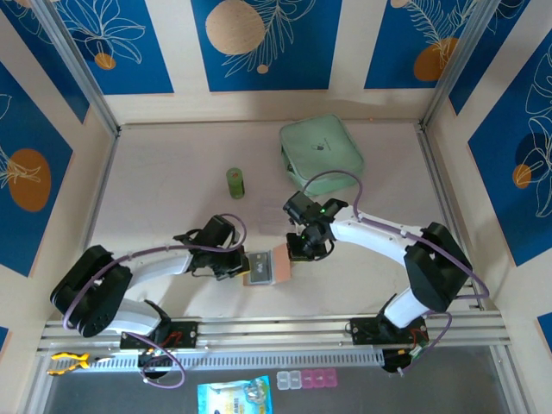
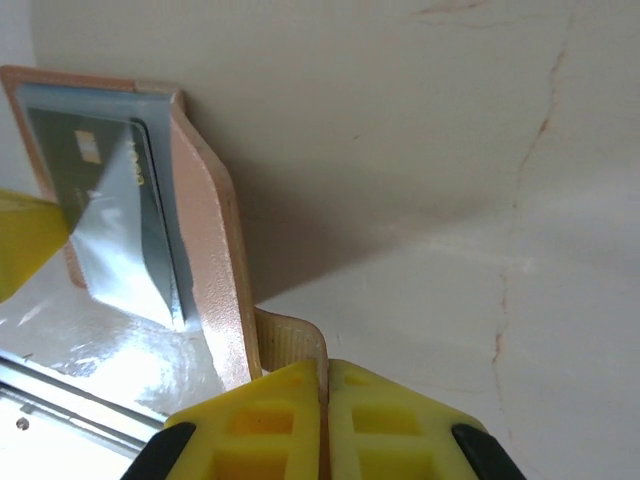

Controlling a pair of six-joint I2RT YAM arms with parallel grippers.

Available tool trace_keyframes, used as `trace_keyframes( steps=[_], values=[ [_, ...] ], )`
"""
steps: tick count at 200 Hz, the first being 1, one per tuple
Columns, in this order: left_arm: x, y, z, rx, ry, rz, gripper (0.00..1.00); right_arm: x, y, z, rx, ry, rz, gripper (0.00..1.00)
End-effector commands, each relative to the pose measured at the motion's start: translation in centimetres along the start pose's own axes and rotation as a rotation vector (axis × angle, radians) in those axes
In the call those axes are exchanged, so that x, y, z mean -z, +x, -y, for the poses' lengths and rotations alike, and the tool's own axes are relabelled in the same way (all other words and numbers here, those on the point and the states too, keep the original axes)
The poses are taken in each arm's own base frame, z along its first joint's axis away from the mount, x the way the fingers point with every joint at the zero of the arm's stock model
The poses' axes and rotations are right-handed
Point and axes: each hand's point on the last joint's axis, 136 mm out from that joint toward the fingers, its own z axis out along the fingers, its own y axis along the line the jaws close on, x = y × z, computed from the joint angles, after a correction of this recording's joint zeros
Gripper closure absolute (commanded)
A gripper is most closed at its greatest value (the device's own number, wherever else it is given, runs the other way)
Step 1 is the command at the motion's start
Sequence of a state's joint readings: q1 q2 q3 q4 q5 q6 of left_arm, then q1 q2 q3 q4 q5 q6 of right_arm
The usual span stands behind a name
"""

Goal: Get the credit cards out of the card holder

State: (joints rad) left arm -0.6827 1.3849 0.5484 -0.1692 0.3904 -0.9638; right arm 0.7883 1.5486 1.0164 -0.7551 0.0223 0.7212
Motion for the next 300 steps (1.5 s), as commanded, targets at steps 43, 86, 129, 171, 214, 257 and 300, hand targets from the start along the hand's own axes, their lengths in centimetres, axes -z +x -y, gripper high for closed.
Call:
trace_keyframes(
  steps=[43, 86, 129, 171, 214, 257, 300],
  values=[
    [-0.7, 1.2, -2.4, 0.041, -0.087, -0.022, 1.00, -3.5, 0.7, 3.1, -0.025, 0.129, -0.054, 0.97],
    [-0.7, 1.3, -2.5, 0.042, -0.101, -0.028, 1.00, -4.6, 0.8, 4.3, -0.019, 0.234, -0.056, 0.95],
    [-0.6, 1.6, -2.6, 0.044, -0.106, -0.034, 1.00, -4.3, 0.8, 4.7, 0.011, 0.315, -0.055, 0.88],
    [0.2, 1.3, -1.8, 0.038, -0.089, -0.010, 1.00, -2.7, 0.8, 4.2, 0.020, 0.315, -0.026, 0.78],
    [1.0, 1.1, -2.5, 0.012, -0.149, 0.013, 1.00, -0.2, 0.7, 3.5, 0.032, 0.313, 0.016, 0.69],
    [-0.1, 1.4, -2.3, 0.022, -0.113, -0.021, 1.00, 2.1, 0.5, 2.6, 0.051, 0.319, 0.056, 0.67],
    [-0.5, 1.4, -2.5, 0.020, -0.124, -0.029, 1.00, 3.5, 0.0, -0.6, 0.102, 0.284, 0.092, 0.66]
  ],
)
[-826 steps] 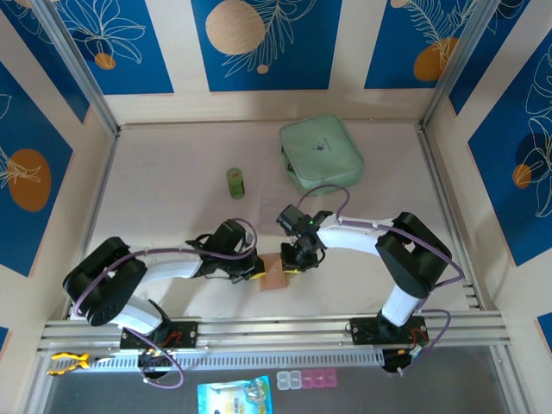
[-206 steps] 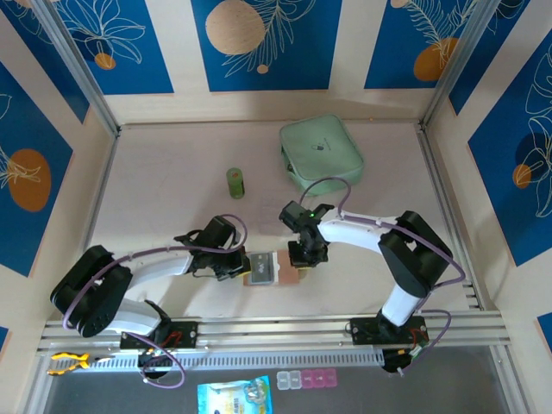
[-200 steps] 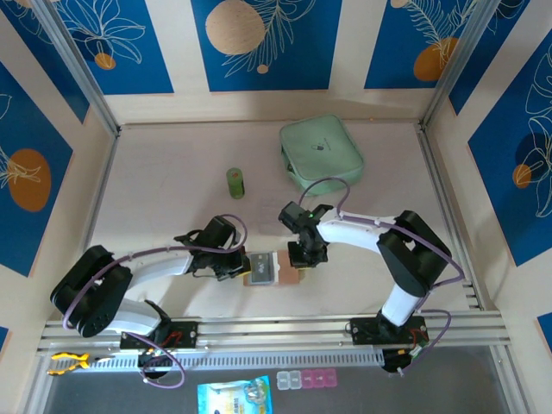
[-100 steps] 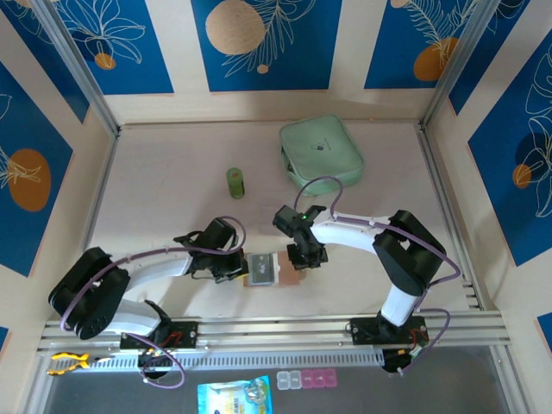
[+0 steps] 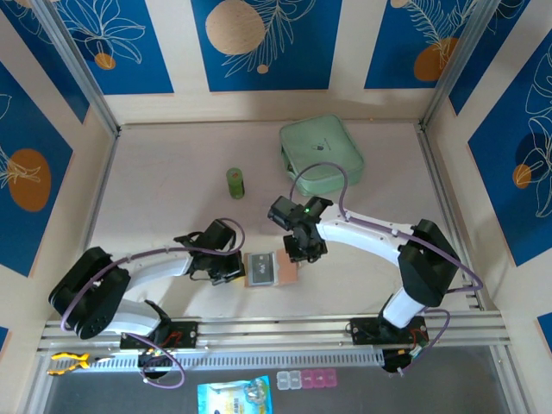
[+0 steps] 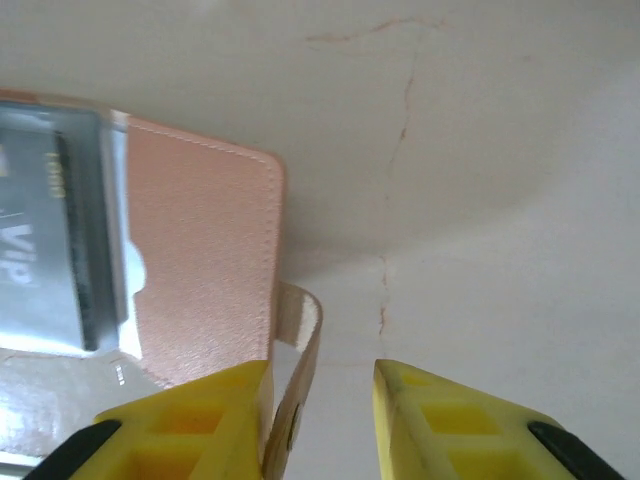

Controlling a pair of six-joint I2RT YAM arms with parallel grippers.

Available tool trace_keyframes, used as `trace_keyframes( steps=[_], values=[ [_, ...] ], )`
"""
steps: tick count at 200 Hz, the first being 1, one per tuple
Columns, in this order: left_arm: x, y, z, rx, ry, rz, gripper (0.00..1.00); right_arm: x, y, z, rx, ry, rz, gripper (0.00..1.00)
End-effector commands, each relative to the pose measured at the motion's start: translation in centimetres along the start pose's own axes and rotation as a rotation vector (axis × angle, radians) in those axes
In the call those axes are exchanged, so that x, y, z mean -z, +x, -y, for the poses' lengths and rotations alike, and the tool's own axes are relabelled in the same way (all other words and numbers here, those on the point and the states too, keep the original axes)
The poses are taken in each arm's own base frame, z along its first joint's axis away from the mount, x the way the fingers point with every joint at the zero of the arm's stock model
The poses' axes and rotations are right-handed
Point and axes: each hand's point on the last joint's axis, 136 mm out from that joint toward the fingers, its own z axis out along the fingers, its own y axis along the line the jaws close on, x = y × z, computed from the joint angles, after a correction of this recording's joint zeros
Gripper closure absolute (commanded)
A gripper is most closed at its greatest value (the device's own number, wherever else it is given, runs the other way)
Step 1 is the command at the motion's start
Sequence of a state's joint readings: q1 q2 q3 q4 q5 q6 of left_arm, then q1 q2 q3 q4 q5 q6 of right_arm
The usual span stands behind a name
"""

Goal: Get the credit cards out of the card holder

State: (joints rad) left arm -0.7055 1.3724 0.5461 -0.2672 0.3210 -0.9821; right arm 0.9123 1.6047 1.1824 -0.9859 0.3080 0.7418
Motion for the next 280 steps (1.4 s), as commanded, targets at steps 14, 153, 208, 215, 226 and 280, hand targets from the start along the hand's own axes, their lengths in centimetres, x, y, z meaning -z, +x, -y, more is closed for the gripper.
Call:
trace_keyframes(
  steps=[14, 153, 208, 215, 226, 280],
  values=[
    [-0.8, 0.6, -0.4, -0.014, -0.018, -0.031, 1.00, 1.9, -0.2, -2.6, 0.021, -0.043, 0.023, 0.66],
    [-0.8, 0.8, -0.9, -0.004, -0.032, -0.037, 1.00, -4.1, 1.1, -1.8, -0.004, 0.061, -0.093, 0.38],
    [-0.8, 0.8, -0.8, -0.003, -0.031, -0.039, 1.00, -5.2, 1.4, -0.5, -0.026, 0.081, -0.114, 0.21],
    [-0.8, 0.8, -0.8, -0.005, -0.030, -0.037, 1.00, -5.4, 1.4, -0.5, -0.026, 0.078, -0.118, 0.16],
    [-0.8, 0.8, -0.7, -0.005, -0.030, -0.038, 1.00, -5.6, 1.4, -0.5, -0.025, 0.075, -0.120, 0.03],
    [-0.8, 0.8, -0.6, -0.008, -0.031, -0.042, 1.00, -7.1, 1.7, -1.0, -0.027, 0.034, -0.156, 0.01]
  ],
)
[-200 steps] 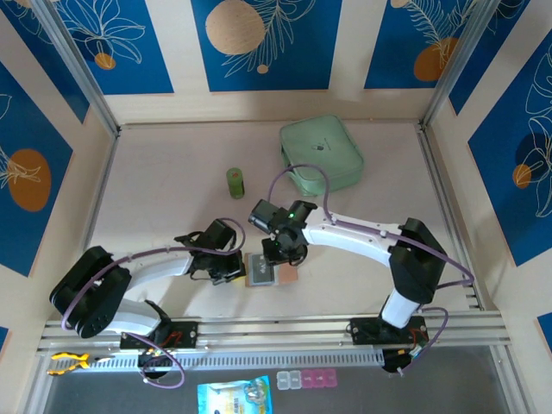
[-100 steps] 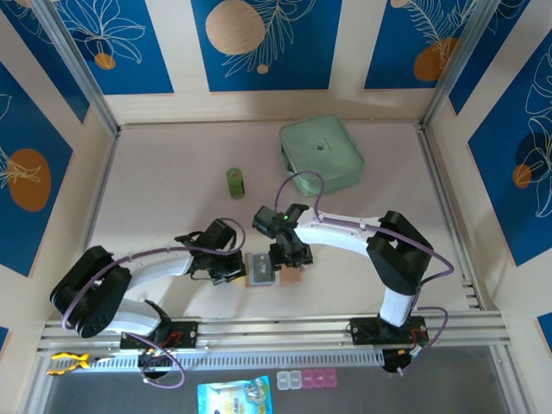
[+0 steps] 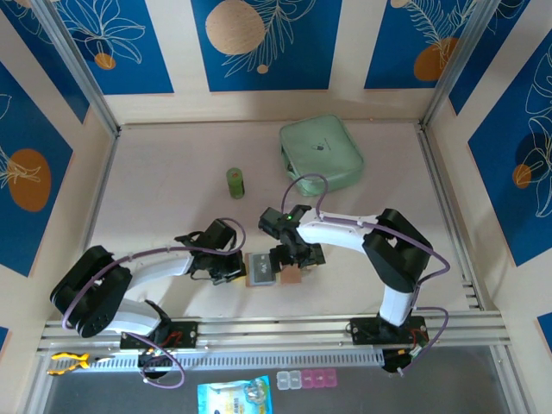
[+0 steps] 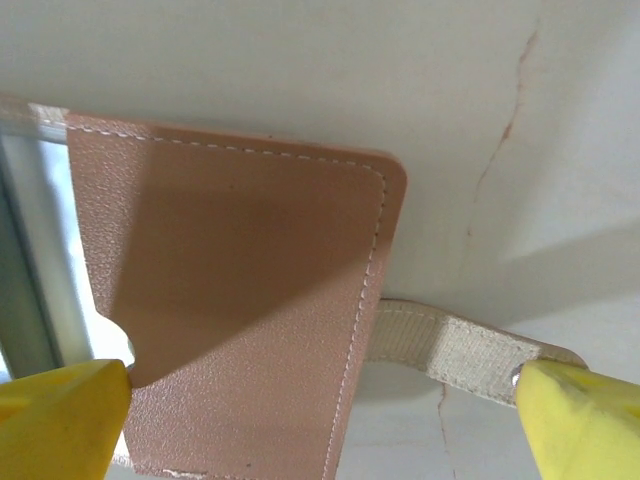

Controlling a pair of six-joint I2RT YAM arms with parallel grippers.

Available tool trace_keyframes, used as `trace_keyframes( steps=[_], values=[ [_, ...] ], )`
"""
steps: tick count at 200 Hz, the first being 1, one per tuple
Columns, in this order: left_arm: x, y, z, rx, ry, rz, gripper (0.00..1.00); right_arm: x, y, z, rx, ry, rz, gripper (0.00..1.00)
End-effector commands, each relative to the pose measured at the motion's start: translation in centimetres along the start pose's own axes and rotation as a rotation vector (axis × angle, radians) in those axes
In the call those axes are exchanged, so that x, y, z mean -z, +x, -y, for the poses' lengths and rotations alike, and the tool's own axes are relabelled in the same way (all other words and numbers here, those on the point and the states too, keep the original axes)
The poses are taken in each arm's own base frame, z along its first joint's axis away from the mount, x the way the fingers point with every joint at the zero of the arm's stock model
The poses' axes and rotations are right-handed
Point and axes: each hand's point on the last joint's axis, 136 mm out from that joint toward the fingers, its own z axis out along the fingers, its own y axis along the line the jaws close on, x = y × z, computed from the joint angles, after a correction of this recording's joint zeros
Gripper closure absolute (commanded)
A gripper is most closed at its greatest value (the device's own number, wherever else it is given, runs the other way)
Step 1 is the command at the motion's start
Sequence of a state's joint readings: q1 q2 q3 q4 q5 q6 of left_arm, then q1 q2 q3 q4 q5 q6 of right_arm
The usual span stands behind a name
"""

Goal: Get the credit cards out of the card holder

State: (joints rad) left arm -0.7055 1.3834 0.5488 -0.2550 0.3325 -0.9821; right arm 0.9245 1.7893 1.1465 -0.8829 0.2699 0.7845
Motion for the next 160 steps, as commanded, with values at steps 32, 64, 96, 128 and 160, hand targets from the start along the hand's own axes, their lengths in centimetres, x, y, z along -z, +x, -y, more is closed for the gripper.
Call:
trace_keyframes(
  steps=[32, 64, 96, 128, 160],
  values=[
    [-0.7, 0.9, -0.9, -0.006, -0.044, -0.040, 1.00, -2.7, 1.1, 0.1, -0.015, -0.028, -0.085, 0.01],
    [-0.7, 0.9, -1.0, -0.007, -0.050, -0.045, 1.00, -3.2, 1.2, 0.3, -0.018, -0.016, -0.096, 0.01],
    [-0.4, 0.9, -1.0, -0.011, -0.051, -0.037, 1.00, -3.0, 1.1, 0.7, -0.017, -0.015, -0.098, 0.01],
    [0.2, 0.8, -0.7, -0.026, -0.054, -0.026, 1.00, -1.8, 0.7, 0.3, -0.006, -0.039, -0.073, 0.01],
    [1.0, 0.4, 0.0, -0.041, -0.054, -0.014, 1.00, 0.0, 0.2, -0.1, -0.002, -0.084, -0.025, 0.02]
  ],
)
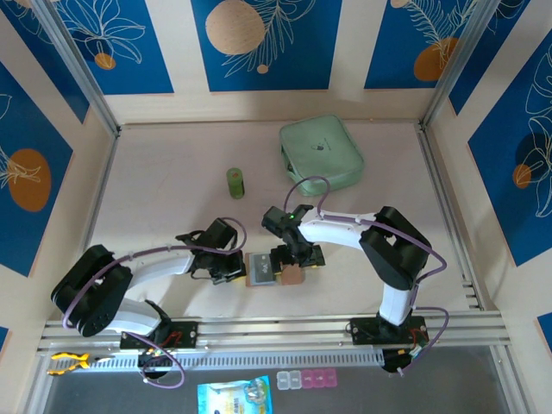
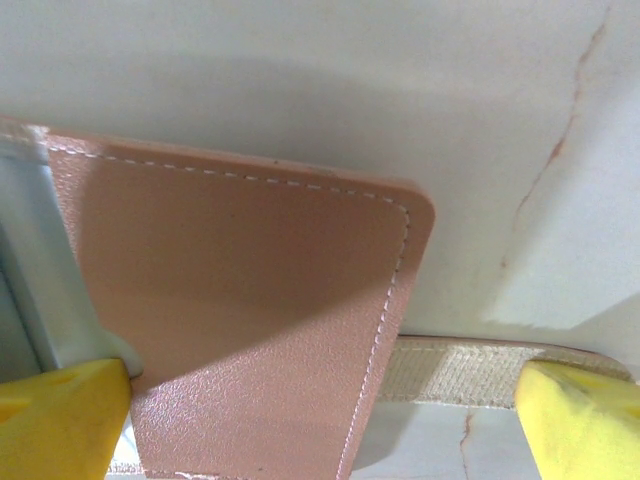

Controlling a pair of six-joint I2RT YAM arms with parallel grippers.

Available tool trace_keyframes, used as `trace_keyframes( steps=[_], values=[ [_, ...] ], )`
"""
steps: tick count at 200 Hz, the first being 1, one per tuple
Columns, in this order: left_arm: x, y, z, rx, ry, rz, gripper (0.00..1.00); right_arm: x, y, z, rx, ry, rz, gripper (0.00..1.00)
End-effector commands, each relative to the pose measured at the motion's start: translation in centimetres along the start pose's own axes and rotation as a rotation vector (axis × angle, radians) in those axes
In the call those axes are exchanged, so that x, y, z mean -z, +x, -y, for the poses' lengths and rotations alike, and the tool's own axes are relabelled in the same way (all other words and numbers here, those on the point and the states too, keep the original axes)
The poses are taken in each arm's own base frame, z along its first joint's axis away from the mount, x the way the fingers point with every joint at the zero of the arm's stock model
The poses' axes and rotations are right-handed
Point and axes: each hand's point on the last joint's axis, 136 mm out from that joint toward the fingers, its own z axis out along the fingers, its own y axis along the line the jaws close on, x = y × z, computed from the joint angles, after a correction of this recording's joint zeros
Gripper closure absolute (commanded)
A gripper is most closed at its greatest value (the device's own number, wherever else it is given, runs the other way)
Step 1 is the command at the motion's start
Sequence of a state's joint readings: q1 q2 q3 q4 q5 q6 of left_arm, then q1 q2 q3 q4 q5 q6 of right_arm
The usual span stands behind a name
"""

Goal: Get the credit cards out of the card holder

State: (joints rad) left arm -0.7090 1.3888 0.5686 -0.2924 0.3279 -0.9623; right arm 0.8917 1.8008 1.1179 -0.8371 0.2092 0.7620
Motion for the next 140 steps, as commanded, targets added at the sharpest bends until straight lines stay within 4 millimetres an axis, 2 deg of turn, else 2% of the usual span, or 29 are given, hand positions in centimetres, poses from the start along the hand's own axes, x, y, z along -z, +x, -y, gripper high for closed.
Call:
trace_keyframes(
  steps=[1, 97, 140],
  values=[
    [0.9, 0.3, 0.0, -0.026, -0.034, -0.003, 1.00, 1.0, 0.2, -0.1, 0.010, -0.036, 0.014, 0.02],
    [2.3, 0.2, 0.3, -0.045, -0.066, 0.001, 1.00, 3.4, 0.5, -0.3, 0.001, -0.130, 0.097, 0.04],
    [2.8, -0.3, 1.1, -0.058, -0.059, 0.018, 1.00, 4.5, 0.5, -0.9, -0.001, -0.197, 0.099, 0.08]
  ],
)
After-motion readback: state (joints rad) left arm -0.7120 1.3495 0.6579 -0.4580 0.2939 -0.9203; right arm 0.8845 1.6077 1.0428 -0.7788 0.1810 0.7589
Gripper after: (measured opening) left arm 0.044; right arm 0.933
